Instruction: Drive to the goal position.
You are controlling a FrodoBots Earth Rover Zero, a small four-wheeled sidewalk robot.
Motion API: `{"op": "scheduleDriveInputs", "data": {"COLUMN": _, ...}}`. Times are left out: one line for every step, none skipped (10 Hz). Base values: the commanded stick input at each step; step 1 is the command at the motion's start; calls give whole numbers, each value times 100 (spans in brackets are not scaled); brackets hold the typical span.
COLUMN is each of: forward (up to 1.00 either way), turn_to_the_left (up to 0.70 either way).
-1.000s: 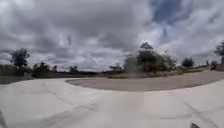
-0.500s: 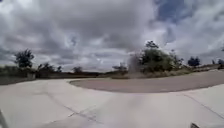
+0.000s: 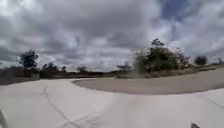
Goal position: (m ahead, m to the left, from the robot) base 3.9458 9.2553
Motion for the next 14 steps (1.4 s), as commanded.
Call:
{"op": "scheduleDriveInputs", "data": {"forward": 63, "turn_to_the_left": 16}}
{"op": "scheduleDriveInputs", "data": {"forward": 62, "turn_to_the_left": 16}}
{"op": "scheduleDriveInputs", "data": {"forward": 60, "turn_to_the_left": 15}}
{"op": "scheduleDriveInputs", "data": {"forward": 57, "turn_to_the_left": 1}}
{"op": "scheduleDriveInputs", "data": {"forward": 33, "turn_to_the_left": 6}}
{"op": "scheduleDriveInputs", "data": {"forward": 11, "turn_to_the_left": 4}}
{"op": "scheduleDriveInputs", "data": {"forward": 6, "turn_to_the_left": 2}}
{"op": "scheduleDriveInputs", "data": {"forward": 6, "turn_to_the_left": 2}}
{"op": "scheduleDriveInputs", "data": {"forward": 6, "turn_to_the_left": 2}}
{"op": "scheduleDriveInputs", "data": {"forward": 6, "turn_to_the_left": 2}}
{"op": "scheduleDriveInputs", "data": {"forward": 6, "turn_to_the_left": 5}}
{"op": "scheduleDriveInputs", "data": {"forward": 6, "turn_to_the_left": 17}}
{"op": "scheduleDriveInputs", "data": {"forward": 6, "turn_to_the_left": 25}}
{"op": "scheduleDriveInputs", "data": {"forward": 6, "turn_to_the_left": 25}}
